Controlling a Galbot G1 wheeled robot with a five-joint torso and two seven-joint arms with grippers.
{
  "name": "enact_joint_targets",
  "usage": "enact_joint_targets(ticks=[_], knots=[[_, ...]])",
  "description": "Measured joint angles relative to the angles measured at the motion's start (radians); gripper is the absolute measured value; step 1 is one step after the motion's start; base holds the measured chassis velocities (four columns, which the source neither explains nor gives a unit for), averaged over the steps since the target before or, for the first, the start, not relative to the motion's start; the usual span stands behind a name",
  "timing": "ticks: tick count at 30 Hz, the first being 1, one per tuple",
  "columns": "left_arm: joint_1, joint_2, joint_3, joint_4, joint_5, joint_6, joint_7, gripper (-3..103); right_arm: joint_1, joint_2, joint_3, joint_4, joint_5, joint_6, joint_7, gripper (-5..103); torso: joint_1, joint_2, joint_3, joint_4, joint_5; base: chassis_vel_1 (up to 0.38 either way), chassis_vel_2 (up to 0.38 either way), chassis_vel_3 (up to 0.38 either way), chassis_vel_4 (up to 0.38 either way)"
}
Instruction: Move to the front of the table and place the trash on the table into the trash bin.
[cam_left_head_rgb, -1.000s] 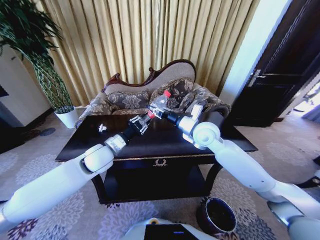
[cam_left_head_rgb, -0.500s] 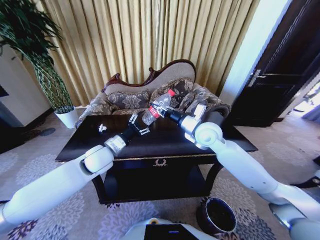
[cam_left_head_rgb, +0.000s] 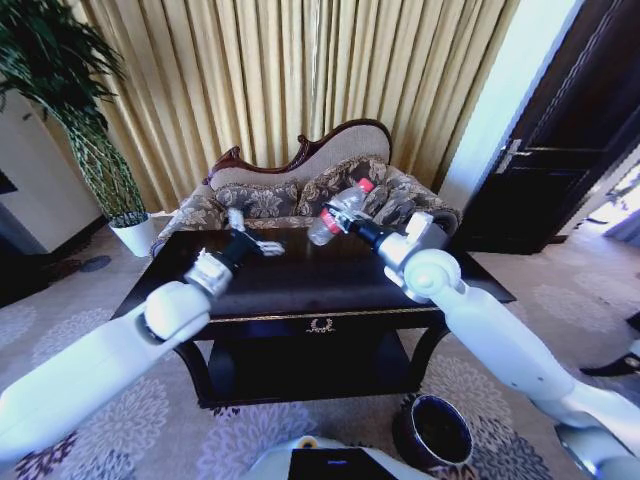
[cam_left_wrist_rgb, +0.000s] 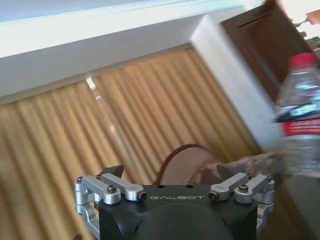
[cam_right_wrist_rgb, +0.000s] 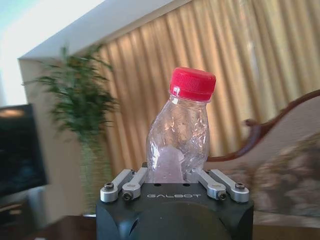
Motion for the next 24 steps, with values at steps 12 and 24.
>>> enact_joint_targets(ticks=[12,24], knots=[[0.307,-0.097,-0.501,-0.051,-0.230,0.164,-0.167,100,-0.244,-0.045,0.214,0.042,-0.293,0.023,0.012,24,0.000,0.000,0.000,-0.0001,-0.0001,0.000,0.000,0.000,0.000],[0.552,-0.228,-0.859,-0.114,-0.421,0.306,-0.209,100,-0.359,-0.080,0.328,0.103,-0.322,0.019,0.032,24,0.000,0.000,0.000,0.0003,-0.0003,0.000,0.000,0.000,0.000]])
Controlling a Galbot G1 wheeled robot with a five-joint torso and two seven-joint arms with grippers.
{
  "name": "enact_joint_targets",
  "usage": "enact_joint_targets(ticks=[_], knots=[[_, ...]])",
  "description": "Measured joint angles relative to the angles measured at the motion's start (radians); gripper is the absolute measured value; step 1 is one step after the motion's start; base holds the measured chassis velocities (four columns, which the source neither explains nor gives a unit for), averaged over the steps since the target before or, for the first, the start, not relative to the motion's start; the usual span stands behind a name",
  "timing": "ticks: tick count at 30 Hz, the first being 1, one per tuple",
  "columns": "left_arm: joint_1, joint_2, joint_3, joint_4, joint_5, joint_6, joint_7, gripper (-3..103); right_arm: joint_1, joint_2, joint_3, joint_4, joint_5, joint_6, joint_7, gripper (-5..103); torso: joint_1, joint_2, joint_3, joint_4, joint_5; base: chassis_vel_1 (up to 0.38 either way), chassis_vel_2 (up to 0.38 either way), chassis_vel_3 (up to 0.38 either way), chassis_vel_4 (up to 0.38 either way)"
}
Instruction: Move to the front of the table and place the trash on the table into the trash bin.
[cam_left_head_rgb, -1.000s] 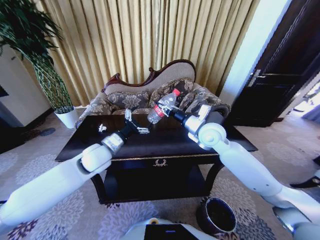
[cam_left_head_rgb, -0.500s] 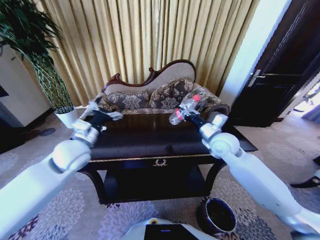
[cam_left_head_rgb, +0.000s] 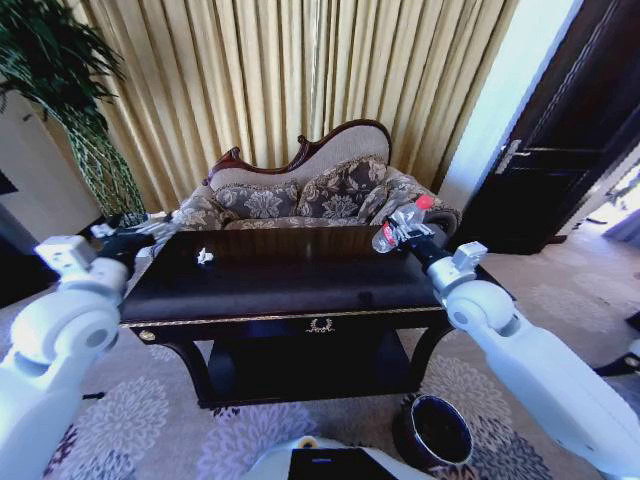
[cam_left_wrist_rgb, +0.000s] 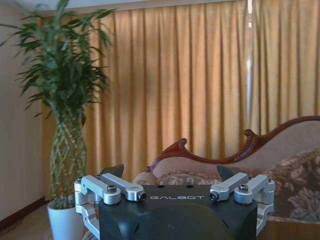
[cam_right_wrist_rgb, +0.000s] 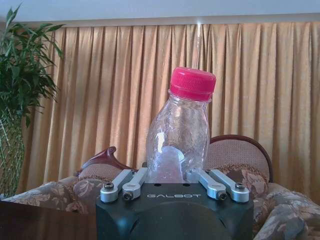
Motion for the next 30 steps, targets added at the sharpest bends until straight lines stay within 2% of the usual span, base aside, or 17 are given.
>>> enact_joint_targets(ticks=[2,5,6,10,14,30], knots=[[0.026,-0.016,-0.027,-0.001,0.001,-0.021,0.017,100,-0.017,0.003,0.013,0.007,0.005,-0.003,0.004,24,0.000,0.000,0.000,0.0000,0.0001,0.000,0.000,0.000,0.000],[0.059,-0.042,-0.063,0.010,0.008,-0.088,0.072,100,-0.059,0.015,0.048,0.026,0.016,-0.017,0.013,24,0.000,0.000,0.000,-0.0004,0.0001,0.000,0.000,0.000,0.000],[0.059,-0.042,-0.063,0.010,0.008,-0.088,0.072,100,-0.059,0.015,0.048,0.026,0.016,-0.017,0.013,24,0.000,0.000,0.000,-0.0004,0.0001,0.000,0.000,0.000,0.000],[0.052,-0.038,-0.066,0.027,0.019,-0.148,0.119,100,-0.099,0.024,0.071,0.049,0.016,-0.021,0.017,24,0.000,0.000,0.000,-0.0004,0.0002,0.000,0.000,0.000,0.000],[0.045,-0.033,-0.058,0.031,0.027,-0.159,0.140,100,-0.123,0.026,0.092,0.065,0.016,-0.023,0.017,24,0.000,0.000,0.000,-0.0004,0.0002,0.000,0.000,0.000,0.000],[0.045,-0.030,-0.014,0.032,0.077,-0.155,0.139,100,-0.167,0.019,0.158,0.081,0.021,-0.027,0.015,24,0.000,0.000,0.000,-0.0004,0.0003,0.056,-0.056,-0.052,0.055]])
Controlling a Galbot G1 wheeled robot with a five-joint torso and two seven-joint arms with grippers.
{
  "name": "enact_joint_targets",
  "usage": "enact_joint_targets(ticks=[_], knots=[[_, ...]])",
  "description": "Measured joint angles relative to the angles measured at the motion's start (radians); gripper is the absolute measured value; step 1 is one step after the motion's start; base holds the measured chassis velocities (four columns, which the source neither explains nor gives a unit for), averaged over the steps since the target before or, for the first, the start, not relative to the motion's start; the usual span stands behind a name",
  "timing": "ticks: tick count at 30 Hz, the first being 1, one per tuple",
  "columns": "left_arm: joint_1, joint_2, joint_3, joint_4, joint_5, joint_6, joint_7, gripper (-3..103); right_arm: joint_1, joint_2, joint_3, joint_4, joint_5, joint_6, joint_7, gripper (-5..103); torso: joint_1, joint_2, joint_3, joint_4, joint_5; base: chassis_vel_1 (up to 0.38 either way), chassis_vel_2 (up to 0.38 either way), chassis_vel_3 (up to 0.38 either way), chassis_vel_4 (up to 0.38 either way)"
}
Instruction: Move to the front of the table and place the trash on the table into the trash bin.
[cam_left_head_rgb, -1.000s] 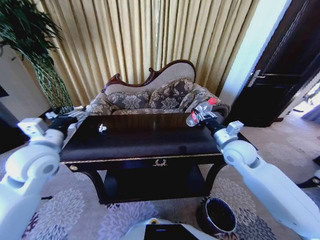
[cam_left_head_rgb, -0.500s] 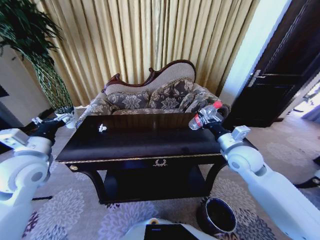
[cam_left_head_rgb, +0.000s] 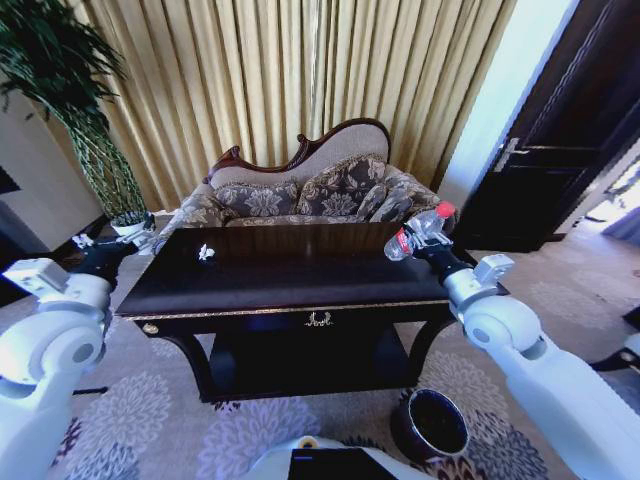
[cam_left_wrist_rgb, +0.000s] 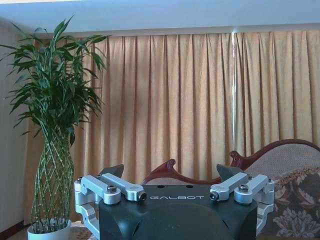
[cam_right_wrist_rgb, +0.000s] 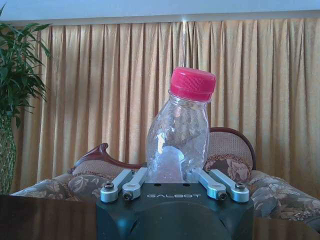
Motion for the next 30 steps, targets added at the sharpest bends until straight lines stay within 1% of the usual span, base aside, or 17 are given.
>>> enact_joint_targets(ticks=[23,30], knots=[[0.000,-0.009,0.019,-0.007,0.006,-0.001,-0.001,100,-0.021,0.002,0.021,-0.006,-0.002,0.002,-0.002,24,0.000,0.000,0.000,0.0001,-0.0001,0.122,-0.123,-0.122,0.119],[-0.001,-0.017,0.024,-0.009,0.008,-0.001,-0.001,100,-0.041,0.022,0.013,-0.011,-0.018,0.019,-0.004,24,0.000,0.000,0.000,0.0000,0.0001,0.122,-0.128,-0.119,0.116]])
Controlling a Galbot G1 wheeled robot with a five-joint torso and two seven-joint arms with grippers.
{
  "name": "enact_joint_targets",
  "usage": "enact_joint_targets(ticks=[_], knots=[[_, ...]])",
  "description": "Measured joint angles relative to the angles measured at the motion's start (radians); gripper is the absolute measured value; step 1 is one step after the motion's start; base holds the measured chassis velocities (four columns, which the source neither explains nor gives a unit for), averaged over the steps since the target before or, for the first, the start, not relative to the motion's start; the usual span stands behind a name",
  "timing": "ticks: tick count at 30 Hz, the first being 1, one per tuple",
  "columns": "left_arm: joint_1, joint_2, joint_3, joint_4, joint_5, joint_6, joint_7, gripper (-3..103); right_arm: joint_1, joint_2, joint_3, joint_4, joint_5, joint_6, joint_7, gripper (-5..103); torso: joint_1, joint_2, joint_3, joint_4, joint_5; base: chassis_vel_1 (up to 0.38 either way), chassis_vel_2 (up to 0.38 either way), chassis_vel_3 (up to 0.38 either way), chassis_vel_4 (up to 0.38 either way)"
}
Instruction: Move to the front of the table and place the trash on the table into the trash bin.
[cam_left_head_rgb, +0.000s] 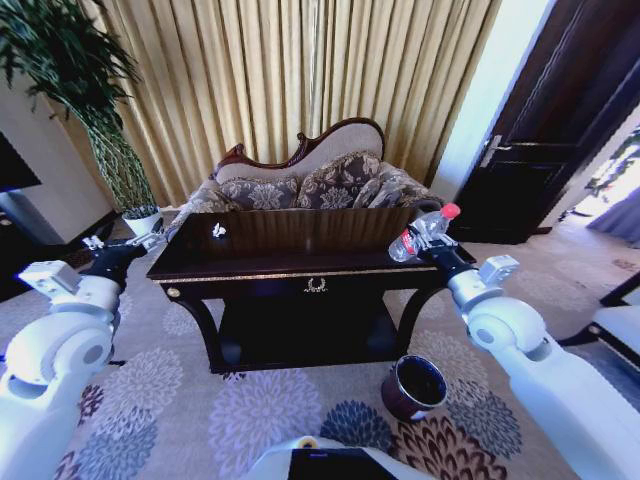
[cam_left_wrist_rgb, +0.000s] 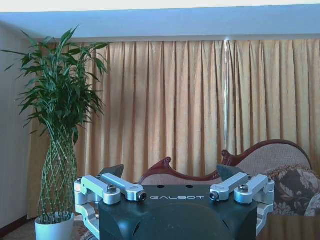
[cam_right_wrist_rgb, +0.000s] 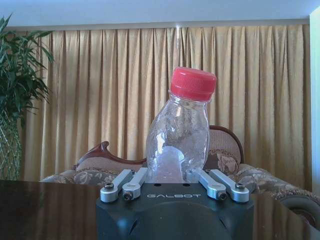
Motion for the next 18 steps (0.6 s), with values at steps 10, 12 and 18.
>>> enact_joint_targets(ticks=[10,12,18], knots=[[-0.016,-0.005,0.017,-0.015,-0.003,0.009,-0.002,100,-0.061,0.025,-0.019,-0.078,-0.083,0.009,-0.032,24,0.001,0.000,0.000,-0.0001,-0.0002,0.013,-0.018,-0.015,0.020],[-0.020,-0.005,0.017,-0.015,-0.003,0.009,-0.002,100,-0.082,0.036,-0.028,-0.113,-0.107,0.010,-0.036,24,0.001,0.000,0.000,0.0000,-0.0002,0.000,0.000,0.000,0.000],[-0.026,0.000,0.004,-0.020,-0.006,0.009,-0.001,100,-0.106,0.086,-0.076,-0.243,-0.172,0.011,-0.039,24,0.000,0.000,0.000,0.0000,0.0000,0.000,0.000,0.000,0.000]])
